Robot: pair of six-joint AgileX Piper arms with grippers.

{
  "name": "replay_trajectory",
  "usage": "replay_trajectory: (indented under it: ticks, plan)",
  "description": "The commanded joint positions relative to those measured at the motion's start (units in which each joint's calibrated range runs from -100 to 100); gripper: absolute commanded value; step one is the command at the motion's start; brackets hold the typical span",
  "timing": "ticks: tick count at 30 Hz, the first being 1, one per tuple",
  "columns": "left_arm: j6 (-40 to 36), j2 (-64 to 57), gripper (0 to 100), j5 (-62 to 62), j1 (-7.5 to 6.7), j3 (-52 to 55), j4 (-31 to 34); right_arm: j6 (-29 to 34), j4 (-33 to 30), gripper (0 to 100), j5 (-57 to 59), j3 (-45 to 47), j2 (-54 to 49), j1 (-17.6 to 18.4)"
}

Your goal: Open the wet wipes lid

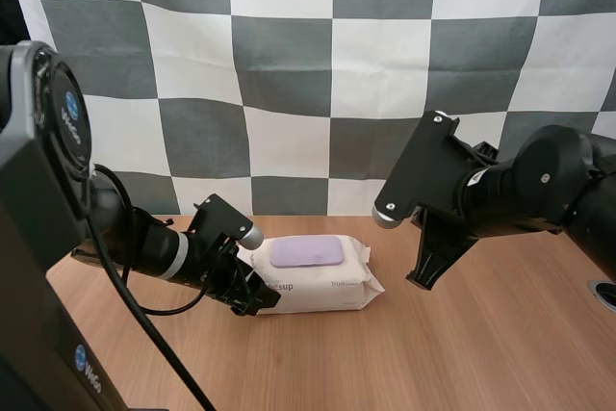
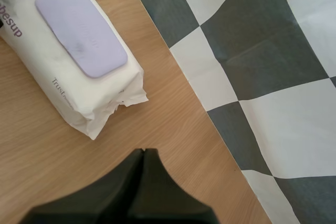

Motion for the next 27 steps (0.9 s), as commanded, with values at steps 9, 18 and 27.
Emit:
replay_trajectory:
  ticks: [9,18,27]
  plan:
    - [0.94,0.03,0,-3.10,-0.11,-1.01,0.26,0.02,0.10,0,0.16,0.07,0.04,-0.03]
    - [-1.34,0.03,0,15.00,-0.11,-1.01,6.13,-14.33,6.63,0,7.98,0.07,0.04,0.04]
    - [-3.50,0.03,0,23.44,-0.11,-1.01,8.83,-26.97,17.74,0,9.17,4.71,7.58,0.04]
